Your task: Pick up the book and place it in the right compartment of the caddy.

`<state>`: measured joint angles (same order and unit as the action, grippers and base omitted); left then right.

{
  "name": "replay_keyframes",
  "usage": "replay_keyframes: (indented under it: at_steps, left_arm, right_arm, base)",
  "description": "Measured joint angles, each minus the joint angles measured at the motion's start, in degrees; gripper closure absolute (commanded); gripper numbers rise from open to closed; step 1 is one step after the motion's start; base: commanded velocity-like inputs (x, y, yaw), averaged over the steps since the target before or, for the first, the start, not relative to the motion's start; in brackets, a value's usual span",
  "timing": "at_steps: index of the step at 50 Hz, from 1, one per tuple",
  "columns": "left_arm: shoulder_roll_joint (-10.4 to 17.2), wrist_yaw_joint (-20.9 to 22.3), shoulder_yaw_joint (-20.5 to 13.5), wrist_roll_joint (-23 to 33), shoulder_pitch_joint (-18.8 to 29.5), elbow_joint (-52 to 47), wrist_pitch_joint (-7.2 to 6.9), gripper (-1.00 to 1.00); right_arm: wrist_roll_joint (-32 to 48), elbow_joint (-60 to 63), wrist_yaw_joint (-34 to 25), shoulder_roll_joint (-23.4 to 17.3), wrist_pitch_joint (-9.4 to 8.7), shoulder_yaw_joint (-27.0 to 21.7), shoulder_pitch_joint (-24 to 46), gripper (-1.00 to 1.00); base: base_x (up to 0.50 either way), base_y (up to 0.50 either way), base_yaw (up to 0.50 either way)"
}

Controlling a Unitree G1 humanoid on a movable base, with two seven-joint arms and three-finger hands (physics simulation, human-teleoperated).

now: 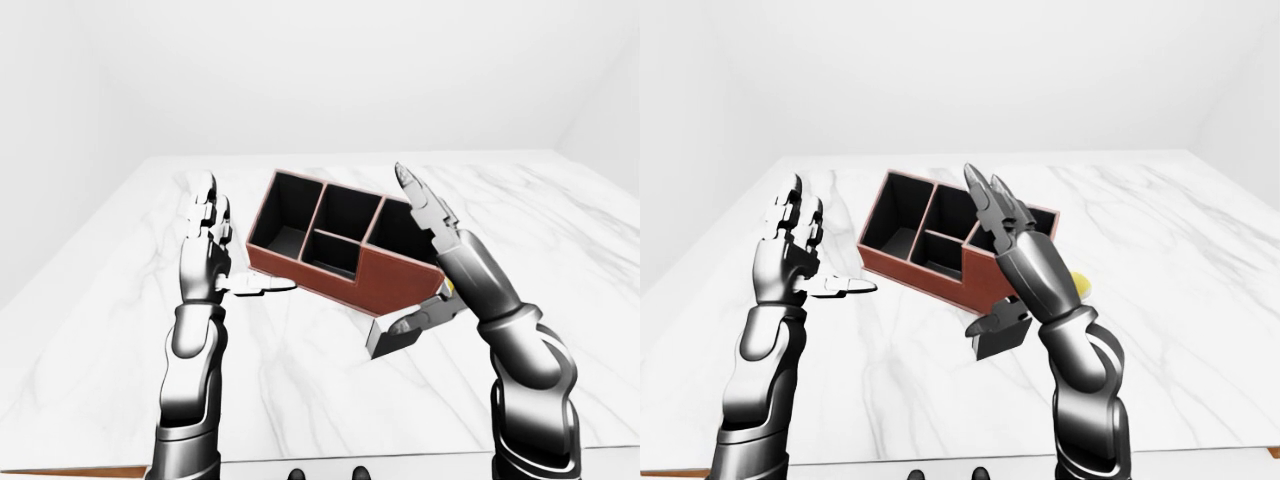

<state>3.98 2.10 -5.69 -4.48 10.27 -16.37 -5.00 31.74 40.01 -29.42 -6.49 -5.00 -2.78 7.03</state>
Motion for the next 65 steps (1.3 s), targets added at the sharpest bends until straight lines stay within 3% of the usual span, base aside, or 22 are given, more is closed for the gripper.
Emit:
replay_keyframes:
  at_steps: [15,17,18,19,20,27,49,65]
  left_arm:
    - [0.1,0.2,-0.2,-0.2,-0.3,1.3,0.0,-1.0]
    - [0.1,0.3,-0.2,-0.3,-0.4,1.4,0.0,-1.0]
    - [0.1,0.3,-0.3,-0.3,-0.4,1.4,0.0,-1.0]
    - [0.1,0.3,-0.3,-0.4,-0.4,1.5,0.0,-1.0]
    - [0.1,0.3,-0.3,-0.4,-0.4,1.5,0.0,-1.0]
    - [0.2,0.4,-0.5,-0.8,-0.3,1.9,0.0,-1.0]
    - [0.7,0.3,-0.9,-1.4,0.7,5.4,0.0,-1.0]
    - [0.8,0.1,-1.0,-1.6,1.3,7.1,0.0,-1.0]
  right_arm:
    - [9.4,0.8,-2.6,0.9,0.0,1.2,-1.0,-1.0]
    - [10.8,1.2,-3.1,1.1,0.0,1.6,-1.1,-0.94]
    - [11.5,1.4,-3.3,1.2,0.0,1.7,-1.1,-0.69]
    - [12.2,1.6,-3.5,1.3,0.0,2.0,-1.3,-0.69]
    - [12.9,1.8,-3.8,1.4,0.0,2.2,-1.4,-0.57]
    - [18.3,2.5,-5.6,1.8,0.03,4.1,-3.4,-0.37]
    - [29.5,-3.4,-10.3,2.5,7.53,6.3,-7.9,-0.36]
    - [34.1,-7.6,-10.6,2.9,10.0,7.8,-8.6,-0.33]
  base:
    - [0.0,0.0,0.0]
    - [0.0,0.0,0.0]
    - [0.0,0.0,0.0]
    - [0.0,0.0,0.0]
    - [0.0,0.0,0.0]
    - [0.0,0.0,0.0]
    - [0.0,0.0,0.0]
    - [0.0,0.0,0.0]
